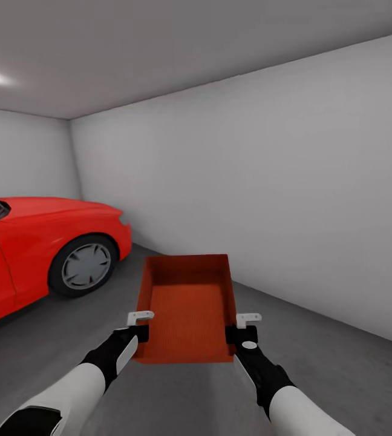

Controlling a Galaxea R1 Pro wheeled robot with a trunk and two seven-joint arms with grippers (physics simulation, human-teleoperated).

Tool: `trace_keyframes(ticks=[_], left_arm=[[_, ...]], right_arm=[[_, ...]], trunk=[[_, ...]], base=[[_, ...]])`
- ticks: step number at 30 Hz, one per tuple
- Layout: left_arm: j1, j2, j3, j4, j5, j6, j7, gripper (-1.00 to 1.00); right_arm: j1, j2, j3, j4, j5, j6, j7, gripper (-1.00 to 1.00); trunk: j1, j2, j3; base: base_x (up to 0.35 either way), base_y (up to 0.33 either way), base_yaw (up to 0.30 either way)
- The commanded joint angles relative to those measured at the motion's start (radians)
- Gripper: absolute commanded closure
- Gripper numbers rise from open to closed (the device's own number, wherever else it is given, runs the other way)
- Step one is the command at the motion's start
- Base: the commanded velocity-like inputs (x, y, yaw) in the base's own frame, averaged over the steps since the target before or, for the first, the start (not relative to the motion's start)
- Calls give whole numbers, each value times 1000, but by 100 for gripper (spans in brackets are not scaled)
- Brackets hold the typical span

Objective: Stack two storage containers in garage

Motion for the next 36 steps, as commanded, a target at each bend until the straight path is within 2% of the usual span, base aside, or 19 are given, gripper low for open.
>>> trace_keyframes(ticks=[1, 36], left_arm=[[-1, 55, 20, -5, -22, -45, 19, 100], [-1, 56, 20, -5, -22, -45, 20, 100]], right_arm=[[-1, -1, 6, 1, -14, 5, -5, 100], [-1, -2, 5, 1, -14, 5, -5, 100]], trunk=[[1, -1, -2], [1, -1, -2]], base=[[321, 112, -246], [322, 112, -246]])
